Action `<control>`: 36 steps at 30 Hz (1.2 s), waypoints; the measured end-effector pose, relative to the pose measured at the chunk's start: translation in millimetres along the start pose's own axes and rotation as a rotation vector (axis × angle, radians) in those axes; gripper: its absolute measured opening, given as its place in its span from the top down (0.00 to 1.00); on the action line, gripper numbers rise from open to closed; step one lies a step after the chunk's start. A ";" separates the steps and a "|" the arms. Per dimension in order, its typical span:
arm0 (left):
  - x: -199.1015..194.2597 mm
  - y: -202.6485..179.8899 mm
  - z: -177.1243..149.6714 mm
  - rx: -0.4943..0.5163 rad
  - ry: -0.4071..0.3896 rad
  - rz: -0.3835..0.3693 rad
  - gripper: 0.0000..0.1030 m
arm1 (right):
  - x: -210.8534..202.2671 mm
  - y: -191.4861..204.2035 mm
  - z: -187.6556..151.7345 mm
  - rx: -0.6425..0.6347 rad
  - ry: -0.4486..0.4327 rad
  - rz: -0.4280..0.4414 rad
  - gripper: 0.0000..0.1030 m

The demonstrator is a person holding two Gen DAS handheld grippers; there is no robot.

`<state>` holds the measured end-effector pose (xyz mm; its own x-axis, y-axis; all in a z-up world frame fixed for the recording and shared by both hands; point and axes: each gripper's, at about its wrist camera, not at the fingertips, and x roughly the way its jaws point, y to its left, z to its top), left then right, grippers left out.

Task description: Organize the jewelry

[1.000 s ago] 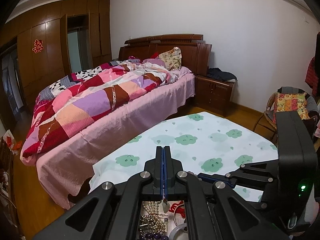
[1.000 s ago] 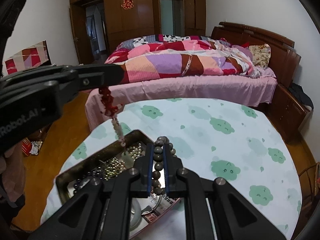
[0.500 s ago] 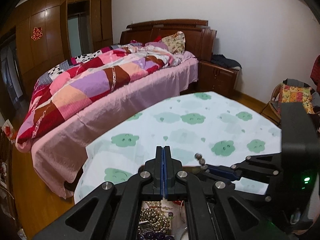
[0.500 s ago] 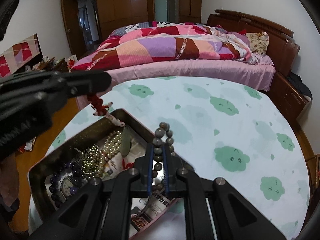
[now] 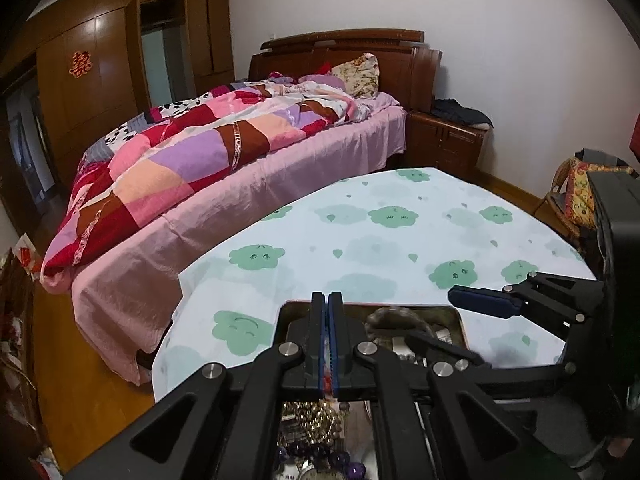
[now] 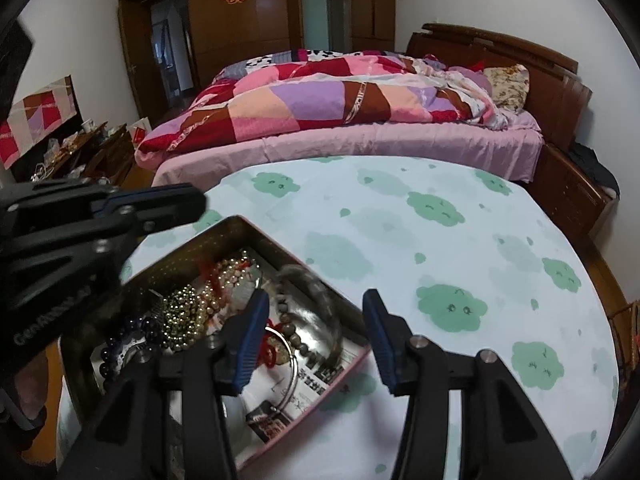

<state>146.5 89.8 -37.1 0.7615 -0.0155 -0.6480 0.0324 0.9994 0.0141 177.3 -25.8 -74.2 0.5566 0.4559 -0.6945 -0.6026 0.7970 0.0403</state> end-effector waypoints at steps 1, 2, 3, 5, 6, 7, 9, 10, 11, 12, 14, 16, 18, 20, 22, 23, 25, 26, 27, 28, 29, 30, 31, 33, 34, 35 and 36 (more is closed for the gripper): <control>-3.7 1.9 -1.0 -0.011 -0.003 0.002 0.96 | -2.8 -2.1 -1.4 0.010 -0.003 -0.001 0.50; -7.7 3.3 -2.5 -0.020 -0.008 0.007 0.87 | -4.8 -3.3 -2.1 0.016 -0.006 -0.004 0.49; -10.1 4.0 -3.5 -0.025 -0.012 0.013 0.63 | -7.0 -4.6 -3.0 0.022 -0.010 -0.007 0.48; -19.7 5.7 -7.0 -0.036 -0.037 0.055 0.28 | -14.1 -6.1 -5.4 0.031 -0.020 -0.010 0.46; -28.3 7.3 -9.4 -0.044 -0.075 0.059 0.26 | -17.3 -6.3 -5.9 0.033 -0.026 -0.010 0.45; -34.9 9.2 -11.2 -0.052 -0.092 0.040 0.26 | -23.1 -5.5 -7.6 0.033 -0.037 -0.011 0.45; -42.0 13.4 -13.5 -0.076 -0.083 0.041 0.26 | -29.4 -4.7 -9.2 0.034 -0.052 -0.013 0.41; -46.1 15.2 -14.9 -0.084 -0.081 0.055 0.26 | -34.5 -3.6 -10.8 0.038 -0.061 -0.015 0.41; -50.8 16.8 -16.4 -0.090 -0.084 0.066 0.26 | -37.7 -3.0 -11.8 0.041 -0.066 -0.013 0.40; -54.1 17.7 -17.7 -0.095 -0.088 0.070 0.26 | -40.6 -2.0 -12.6 0.043 -0.069 -0.010 0.40; -63.4 20.4 -21.3 -0.113 -0.097 0.084 0.26 | -48.5 1.4 -13.9 0.041 -0.083 -0.005 0.39; -71.6 22.1 -25.8 -0.126 -0.108 0.087 0.26 | -54.7 3.6 -14.6 0.039 -0.096 -0.005 0.37; -77.9 22.9 -30.3 -0.134 -0.116 0.102 0.26 | -59.9 6.1 -15.1 0.040 -0.108 -0.003 0.36; -82.0 24.0 -34.4 -0.136 -0.115 0.106 0.26 | -63.8 8.9 -16.3 0.041 -0.117 0.004 0.36; -84.7 26.3 -36.8 -0.149 -0.115 0.106 0.26 | -67.0 11.6 -17.6 0.041 -0.124 0.006 0.36; -86.4 27.4 -38.0 -0.153 -0.117 0.102 0.26 | -68.1 13.1 -17.8 0.041 -0.128 0.007 0.36; -88.7 28.4 -40.1 -0.158 -0.117 0.104 0.26 | -69.7 15.5 -18.3 0.042 -0.133 0.009 0.36; -89.2 28.8 -40.6 -0.158 -0.117 0.104 0.26 | -70.2 16.4 -18.6 0.042 -0.135 0.009 0.35; -90.4 28.9 -41.5 -0.155 -0.118 0.102 0.26 | -70.8 17.6 -18.9 0.039 -0.136 0.010 0.35; -91.5 28.5 -42.3 -0.152 -0.117 0.101 0.26 | -70.8 18.4 -18.9 0.036 -0.137 0.008 0.35; -92.2 27.9 -42.8 -0.148 -0.116 0.102 0.26 | -70.7 19.0 -19.1 0.033 -0.137 0.005 0.34; -92.9 26.7 -43.4 -0.146 -0.118 0.101 0.26 | -71.9 18.6 -20.1 0.034 -0.138 0.005 0.34; -93.9 26.2 -44.0 -0.144 -0.119 0.098 0.26 | -71.5 18.7 -19.8 0.036 -0.137 0.006 0.34; -95.9 25.3 -45.5 -0.141 -0.121 0.095 0.26 | -72.3 19.5 -20.2 0.037 -0.139 0.006 0.34; -96.8 24.9 -45.7 -0.139 -0.122 0.094 0.26 | -73.2 19.8 -20.7 0.038 -0.140 0.006 0.34; -97.9 24.7 -46.0 -0.138 -0.124 0.094 0.26 | -72.7 19.9 -20.3 0.036 -0.139 0.006 0.34; -98.7 24.5 -46.0 -0.136 -0.126 0.094 0.26 | -73.4 20.0 -20.7 0.037 -0.140 0.006 0.34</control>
<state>42.4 117.3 -7.9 0.8321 0.0828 -0.5484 -0.1242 0.9915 -0.0387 112.5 -51.5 -37.3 0.6289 0.5097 -0.5870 -0.5865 0.8067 0.0721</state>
